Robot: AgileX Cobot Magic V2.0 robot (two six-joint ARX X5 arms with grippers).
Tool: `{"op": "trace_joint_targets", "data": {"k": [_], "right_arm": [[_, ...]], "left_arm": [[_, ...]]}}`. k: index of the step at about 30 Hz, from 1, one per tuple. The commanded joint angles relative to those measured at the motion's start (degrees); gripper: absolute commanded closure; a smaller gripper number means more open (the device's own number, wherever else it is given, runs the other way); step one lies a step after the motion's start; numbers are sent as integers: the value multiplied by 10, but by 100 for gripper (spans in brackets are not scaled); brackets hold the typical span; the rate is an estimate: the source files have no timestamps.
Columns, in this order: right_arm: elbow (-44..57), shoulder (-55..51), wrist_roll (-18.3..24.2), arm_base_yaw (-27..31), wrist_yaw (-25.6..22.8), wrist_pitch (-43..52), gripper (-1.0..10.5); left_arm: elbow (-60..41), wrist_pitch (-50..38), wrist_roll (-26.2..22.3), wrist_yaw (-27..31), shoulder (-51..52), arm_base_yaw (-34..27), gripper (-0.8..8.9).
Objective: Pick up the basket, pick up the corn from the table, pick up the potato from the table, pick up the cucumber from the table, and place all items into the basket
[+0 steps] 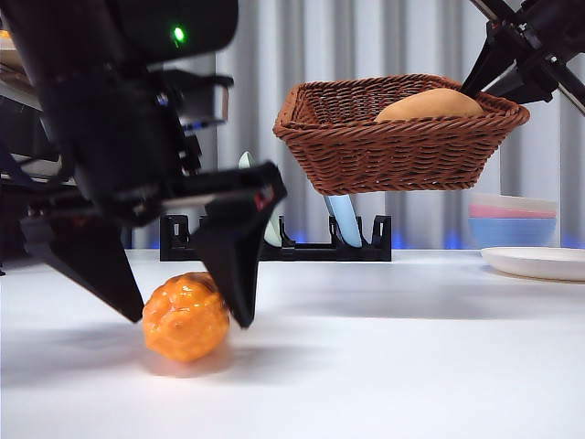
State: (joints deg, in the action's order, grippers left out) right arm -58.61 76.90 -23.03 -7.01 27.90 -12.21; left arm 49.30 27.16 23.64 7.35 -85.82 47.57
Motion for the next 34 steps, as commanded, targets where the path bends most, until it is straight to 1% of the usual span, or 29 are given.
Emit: {"op": "trace_joint_targets", "data": {"k": [1,2,3,4,7,11,14,16,19,21,22,25,27,30,34], "right_arm": [[-7,-2,-10,-1,7,11,963],[-7,-2,-10,-1,7,11,963],[-7,-2,-10,-1,7,10,963],[-7,-2,-10,-1,7,10,963],[-7,-2,-10,-1,7,10,963],[-7,-2,-9,-1,7,0,963],[-7,-2,5,-1,7,-15,963],[-7,-2,6,-1,7,-22,963],[-7,-2,6,-4,7,-29,963],[-7,-2,6,-11,7,-34,963],[-7,-2,6,-18,7,-39,963],[-7,-2,7,-40,7,-54,963],[-7,-2,12,-56,7,-62,963],[-7,-2,15,-86,7,-71,963],[-7,-2,15,-130,7,-74,963]], "left_arm": [[-1,-5,-28,1,-3,-1,588],[-1,-3,-40,1,-3,0,729],[-1,0,-49,1,-2,0,845],[-1,6,-54,1,-2,0,821],[-1,36,-59,19,8,-1,822],[-1,85,-62,14,64,1,822],[1,130,-59,-3,160,5,822],[12,154,-54,-12,230,6,821],[43,145,-58,-13,326,9,822],[71,110,-66,-8,365,11,822],[90,87,-79,-1,378,12,822],[139,56,-117,9,374,12,822],[164,48,-131,20,351,12,822],[196,48,-149,49,300,12,822],[228,41,-186,51,212,11,822]]}}
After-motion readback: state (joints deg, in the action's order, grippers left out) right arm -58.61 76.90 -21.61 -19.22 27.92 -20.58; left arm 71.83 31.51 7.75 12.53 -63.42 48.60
